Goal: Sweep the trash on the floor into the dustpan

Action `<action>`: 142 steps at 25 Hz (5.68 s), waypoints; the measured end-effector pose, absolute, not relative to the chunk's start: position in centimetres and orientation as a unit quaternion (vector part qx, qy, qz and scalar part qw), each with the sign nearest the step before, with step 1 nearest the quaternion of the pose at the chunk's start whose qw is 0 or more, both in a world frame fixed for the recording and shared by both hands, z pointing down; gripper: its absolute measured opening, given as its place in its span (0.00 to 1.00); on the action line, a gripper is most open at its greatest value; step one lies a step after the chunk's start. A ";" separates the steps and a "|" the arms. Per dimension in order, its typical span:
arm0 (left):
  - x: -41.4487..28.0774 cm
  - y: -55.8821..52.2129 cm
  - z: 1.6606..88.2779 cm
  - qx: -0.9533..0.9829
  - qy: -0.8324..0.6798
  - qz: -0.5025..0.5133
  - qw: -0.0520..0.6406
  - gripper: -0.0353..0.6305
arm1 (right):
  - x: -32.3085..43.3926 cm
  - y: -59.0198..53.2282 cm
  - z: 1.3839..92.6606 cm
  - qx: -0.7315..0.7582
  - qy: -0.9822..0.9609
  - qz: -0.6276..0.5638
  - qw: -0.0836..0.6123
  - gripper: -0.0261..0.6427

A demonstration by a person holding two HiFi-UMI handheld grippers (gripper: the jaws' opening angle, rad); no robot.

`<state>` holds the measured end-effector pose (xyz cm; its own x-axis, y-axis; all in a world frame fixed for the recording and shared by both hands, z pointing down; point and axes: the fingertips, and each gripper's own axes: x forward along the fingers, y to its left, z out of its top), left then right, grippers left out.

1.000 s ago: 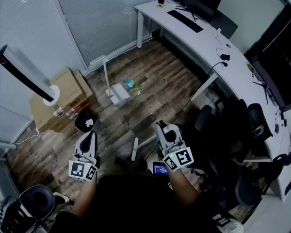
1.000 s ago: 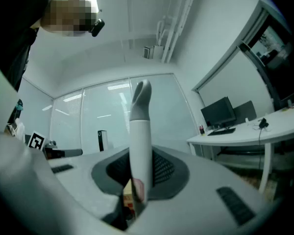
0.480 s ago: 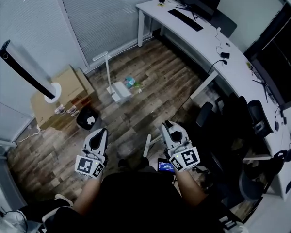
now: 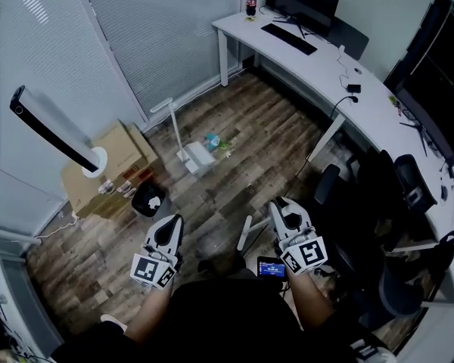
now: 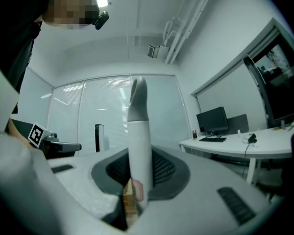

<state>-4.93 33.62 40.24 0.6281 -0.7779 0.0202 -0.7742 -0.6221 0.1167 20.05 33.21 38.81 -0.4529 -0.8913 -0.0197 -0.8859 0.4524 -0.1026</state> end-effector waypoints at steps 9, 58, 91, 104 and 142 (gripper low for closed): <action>-5.2 33.6 40.4 0.875 -0.477 -0.030 0.076 0.05 | 20.8 32.7 39.6 -0.497 0.866 -0.042 0.035 0.13; -8.5 -2.3 46.1 0.877 -0.463 -0.014 0.126 0.16 | 23.6 -0.6 41.2 -0.526 0.849 -0.060 -0.005 0.13; -15.5 -20.7 57.3 0.818 -0.420 0.378 0.109 0.36 | 21.2 -27.0 38.7 -0.440 0.897 -0.041 0.015 0.13; -16.2 -23.4 64.5 0.742 -0.329 0.557 0.178 0.40 | 20.7 -39.0 42.7 -0.316 0.946 -0.009 -0.074 0.12; -15.6 -22.6 68.2 0.751 -0.257 0.568 0.217 0.19 | 10.7 -42.7 60.7 -0.176 0.970 -0.032 -0.164 0.14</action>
<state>-15.60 -22.62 68.25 0.2223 -0.1382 0.9651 -0.6325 -0.7738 0.0349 10.68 -42.72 60.66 -0.8845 -0.3307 0.3291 -0.3517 0.9361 -0.0045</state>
